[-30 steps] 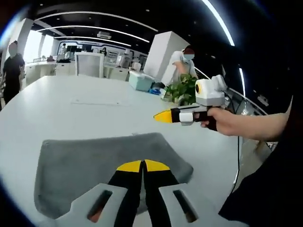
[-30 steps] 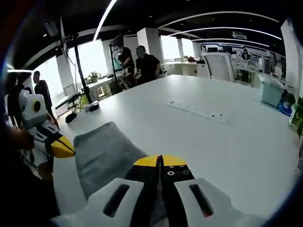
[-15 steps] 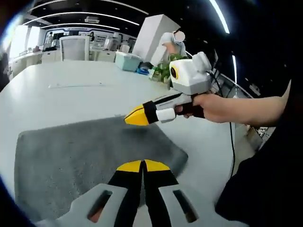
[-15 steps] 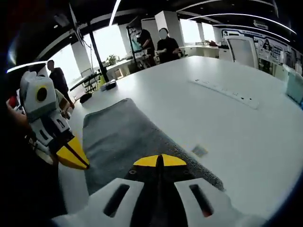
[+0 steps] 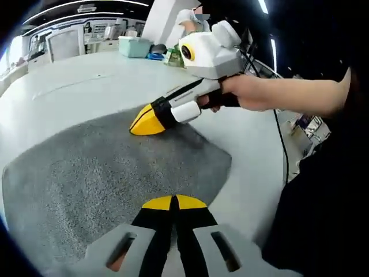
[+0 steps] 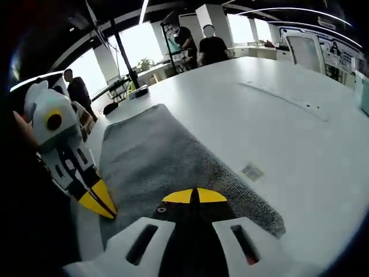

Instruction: Fold the towel on the table until its edges align and the towel forms a compact rectangular stack.

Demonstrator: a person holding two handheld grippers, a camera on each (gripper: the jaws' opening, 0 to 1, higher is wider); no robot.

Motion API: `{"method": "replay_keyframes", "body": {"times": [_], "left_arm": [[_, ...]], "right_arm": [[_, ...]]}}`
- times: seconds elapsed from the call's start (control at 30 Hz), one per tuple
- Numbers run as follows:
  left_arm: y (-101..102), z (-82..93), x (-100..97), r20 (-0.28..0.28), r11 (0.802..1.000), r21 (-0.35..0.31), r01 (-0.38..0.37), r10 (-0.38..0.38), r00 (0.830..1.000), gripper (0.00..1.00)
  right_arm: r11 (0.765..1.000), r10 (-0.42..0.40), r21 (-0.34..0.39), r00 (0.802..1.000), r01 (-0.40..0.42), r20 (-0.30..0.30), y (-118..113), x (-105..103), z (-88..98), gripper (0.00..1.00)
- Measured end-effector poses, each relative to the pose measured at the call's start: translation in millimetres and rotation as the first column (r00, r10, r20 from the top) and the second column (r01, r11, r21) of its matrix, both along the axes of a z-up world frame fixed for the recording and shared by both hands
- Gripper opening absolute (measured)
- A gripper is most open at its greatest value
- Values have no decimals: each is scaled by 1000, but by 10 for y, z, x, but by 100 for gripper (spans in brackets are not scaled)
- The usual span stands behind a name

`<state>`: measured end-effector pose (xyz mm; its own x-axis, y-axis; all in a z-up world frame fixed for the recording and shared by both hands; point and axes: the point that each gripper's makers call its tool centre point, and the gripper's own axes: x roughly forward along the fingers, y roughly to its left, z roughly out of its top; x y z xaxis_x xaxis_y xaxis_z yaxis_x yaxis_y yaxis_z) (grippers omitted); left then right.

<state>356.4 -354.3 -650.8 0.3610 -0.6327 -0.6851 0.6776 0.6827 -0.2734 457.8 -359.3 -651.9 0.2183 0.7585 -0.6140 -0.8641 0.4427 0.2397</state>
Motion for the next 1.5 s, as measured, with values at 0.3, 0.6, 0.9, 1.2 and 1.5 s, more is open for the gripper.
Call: {"method": "replay_keyframes", "body": {"times": [0.3,0.6,0.9,1.2,1.5], "left_arm": [[10,-20,-10,1,996,64,65,-66,998,1],[20,-30,-34,41,972,180,149,-159,986,1],[58,-40,-36,-2,961,233,147,-150,989,1],[177,-44,-42,11,935,316,161,-174,985,1],[229,-42,-40,16,932,331,148,-163,987,1]], "right_arm": [[1000,-2,9,1000,2,25,-3,-15,-3,0],[1000,6,0,998,-6,66,-48,-51,-8,0],[995,-2,-100,997,10,82,-116,-90,-15,0],[962,180,-238,965,-132,189,-153,-192,-37,0],[949,208,-280,955,-144,210,-166,-224,-41,0]]}}
